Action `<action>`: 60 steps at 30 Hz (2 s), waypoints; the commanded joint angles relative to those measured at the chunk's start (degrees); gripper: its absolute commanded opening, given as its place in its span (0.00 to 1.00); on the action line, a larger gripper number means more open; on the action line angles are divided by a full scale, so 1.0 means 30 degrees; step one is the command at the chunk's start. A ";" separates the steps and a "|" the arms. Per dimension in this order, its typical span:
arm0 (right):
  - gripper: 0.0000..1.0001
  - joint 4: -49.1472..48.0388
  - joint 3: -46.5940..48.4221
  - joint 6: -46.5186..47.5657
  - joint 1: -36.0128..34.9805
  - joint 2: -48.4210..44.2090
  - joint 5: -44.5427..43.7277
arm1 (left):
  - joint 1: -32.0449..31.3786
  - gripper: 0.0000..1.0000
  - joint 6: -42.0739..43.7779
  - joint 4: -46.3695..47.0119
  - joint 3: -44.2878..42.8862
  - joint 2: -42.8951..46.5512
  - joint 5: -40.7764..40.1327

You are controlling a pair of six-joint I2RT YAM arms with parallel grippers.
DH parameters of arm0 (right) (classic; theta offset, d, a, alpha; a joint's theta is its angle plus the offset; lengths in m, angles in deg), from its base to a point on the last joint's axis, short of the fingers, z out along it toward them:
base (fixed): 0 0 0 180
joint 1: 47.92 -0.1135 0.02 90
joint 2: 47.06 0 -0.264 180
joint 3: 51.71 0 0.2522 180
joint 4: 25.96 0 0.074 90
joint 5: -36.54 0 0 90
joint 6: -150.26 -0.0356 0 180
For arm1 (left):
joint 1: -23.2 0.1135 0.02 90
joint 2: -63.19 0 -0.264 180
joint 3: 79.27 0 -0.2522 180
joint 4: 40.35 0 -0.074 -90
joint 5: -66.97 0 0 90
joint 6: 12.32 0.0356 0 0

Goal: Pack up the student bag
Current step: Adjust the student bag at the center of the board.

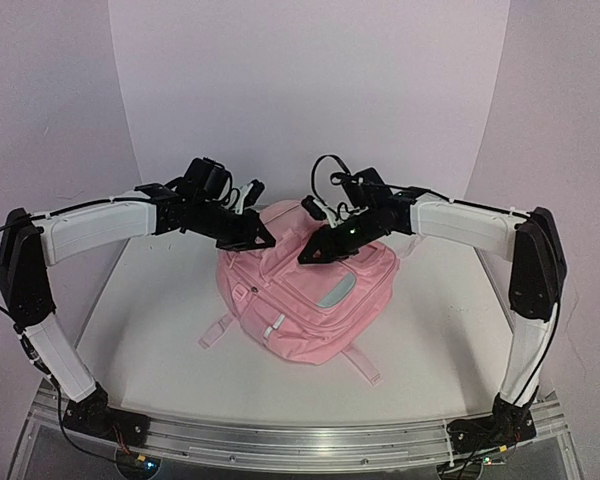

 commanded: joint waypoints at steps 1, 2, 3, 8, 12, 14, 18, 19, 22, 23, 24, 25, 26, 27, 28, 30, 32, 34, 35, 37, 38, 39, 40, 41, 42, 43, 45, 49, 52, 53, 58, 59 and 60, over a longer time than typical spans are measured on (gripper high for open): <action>0.33 0.0189 -0.0663 0.0016 0.0710 -0.2174 -0.0135 | -0.0223 0.06 0.0064 0.1111 0.0000 -0.0097 0.0694; 0.33 0.0213 -0.0832 0.0101 0.0755 -0.2344 -0.0154 | -0.0259 0.05 0.0028 0.1140 -0.0016 -0.0183 0.0708; 0.33 0.0248 -0.0989 0.0210 0.0791 -0.2474 -0.0212 | -0.0311 0.04 0.0000 0.1168 -0.0034 -0.0268 0.0712; 0.30 0.0424 -0.1306 0.0618 0.0884 -0.2231 -0.0604 | -0.0603 0.00 -0.0055 0.1336 -0.0294 -0.0626 0.0748; 0.25 0.0419 -0.1122 0.0548 0.0884 -0.1340 -0.0677 | -0.0876 0.00 -0.0086 0.1562 -0.0629 -0.0935 0.0908; 0.22 0.0422 -0.0995 0.0362 0.0889 -0.0814 -0.0464 | -0.1058 0.00 -0.0046 0.1654 -0.0827 -0.1134 0.1088; 0.19 0.0409 -0.0628 -0.0091 0.0884 0.0184 0.0057 | -0.1370 0.00 -0.0087 0.1850 -0.1061 -0.1453 0.1377; 0.18 0.0409 -0.0588 -0.0150 0.0884 0.0320 0.0114 | -0.1424 0.00 -0.0105 0.1778 -0.1138 -0.1531 0.1305; 0.17 0.0410 -0.0582 -0.0180 0.0875 0.0398 0.0096 | -0.1477 0.14 -0.0178 0.1285 -0.1236 -0.1419 0.0442; 0.17 0.0413 -0.0615 -0.0170 0.0882 0.0345 0.0045 | -0.1478 0.24 -0.0187 0.1162 -0.1141 -0.1194 -0.0031; 0.17 0.0416 -0.0650 -0.0152 0.0883 0.0288 -0.0013 | -0.1496 0.31 -0.0111 0.0986 -0.1049 -0.0952 -0.0570; 0.17 0.0416 -0.0674 -0.0140 0.0883 0.0232 -0.0055 | -0.1560 0.37 0.0051 0.0745 -0.1026 -0.0707 -0.1059; 0.17 0.0407 -0.0671 -0.0147 0.0884 0.0174 -0.0062 | -0.1727 0.42 0.0387 0.0370 -0.1159 -0.0447 -0.1409; 0.17 0.0405 -0.0660 -0.0168 0.0884 0.0150 -0.0056 | -0.1922 0.45 0.0722 -0.0079 -0.1365 -0.0279 -0.2040; 0.17 0.0408 -0.0641 -0.0200 0.0885 0.0142 -0.0028 | -0.2134 0.48 0.1100 -0.0627 -0.1654 -0.0190 -0.2705; 0.17 0.0406 -0.0581 -0.0306 0.0885 0.0159 0.0125 | -0.2607 0.51 0.1903 -0.1691 -0.2359 -0.0315 -0.3667; 0.17 0.0415 -0.0463 -0.0436 0.0879 0.0224 0.0264 | -0.3018 0.51 0.2447 -0.2906 -0.3142 -0.0641 -0.4610; 0.17 0.0422 -0.0377 -0.0501 0.0884 0.0216 0.0341 | -0.3338 0.51 0.2799 -0.3749 -0.3716 -0.0893 -0.5501; 0.17 0.0414 -0.0383 -0.0514 0.0876 0.0181 0.0346 | -0.3418 0.50 0.2938 -0.4125 -0.3935 -0.0994 -0.5738; 0.18 0.0413 -0.0440 -0.0543 0.0878 0.0063 0.0409 | -0.3509 0.50 0.3145 -0.4670 -0.4250 -0.1176 -0.6077; 0.18 0.0407 -0.0472 -0.0544 0.0884 -0.0025 0.0479 | -0.3543 0.50 0.3203 -0.4950 -0.4374 -0.1230 -0.6307; 0.20 0.0408 -0.0469 -0.0544 0.0883 -0.0106 0.0541 | -0.3588 0.51 0.3282 -0.5175 -0.4436 -0.1281 -0.6485; 0.23 0.0430 -0.0458 -0.0542 0.0881 -0.0200 0.0578 | -0.3605 0.51 0.3363 -0.5365 -0.4509 -0.1301 -0.6601; 0.26 0.0459 -0.0451 -0.0531 0.0882 -0.0338 0.0585 | -0.3608 0.52 0.3394 -0.5559 -0.4592 -0.1347 -0.6774; 0.29 0.0486 -0.0474 -0.0485 0.0884 -0.0543 0.0564 | -0.3626 0.52 0.3442 -0.5790 -0.4712 -0.1457 -0.6947; 0.32 0.0544 -0.0507 -0.0393 0.0889 -0.0707 0.0531 | -0.3664 0.53 0.3515 -0.6008 -0.4844 -0.1542 -0.7075; 0.36 0.0661 -0.0594 -0.0175 0.0928 -0.1142 0.0419 | -0.3748 0.53 0.3598 -0.6356 -0.5033 -0.1794 -0.7499; 0.45 0.1221 -0.0864 0.0180 0.1236 -0.1876 0.0306 | -0.3845 0.53 0.3678 -0.6872 -0.5197 -0.2217 -0.7804; 0.49 0.1796 -0.1169 0.0569 0.1471 -0.2273 0.0256 | -0.3910 0.53 0.3651 -0.6695 -0.5043 -0.2240 -0.7726; 0.50 0.1994 -0.1253 0.0710 0.1520 -0.2384 0.0235 | -0.3917 0.53 0.3625 -0.6614 -0.4994 -0.2233 -0.7713; 0.41 0.2108 -0.1621 0.0187 0.1503 -0.2761 0.2235 | -0.3932 0.54 0.3595 -0.6083 -0.4890 -0.1822 -0.7598; 0.39 0.2087 -0.1694 -0.0105 0.1486 -0.2771 0.2683 | -0.3931 0.53 0.3608 -0.6005 -0.4887 -0.1762 -0.7525; 0.37 0.2053 -0.1788 -0.0362 0.1453 -0.2762 0.3048 | -0.3934 0.52 0.3627 -0.5954 -0.4893 -0.1729 -0.7480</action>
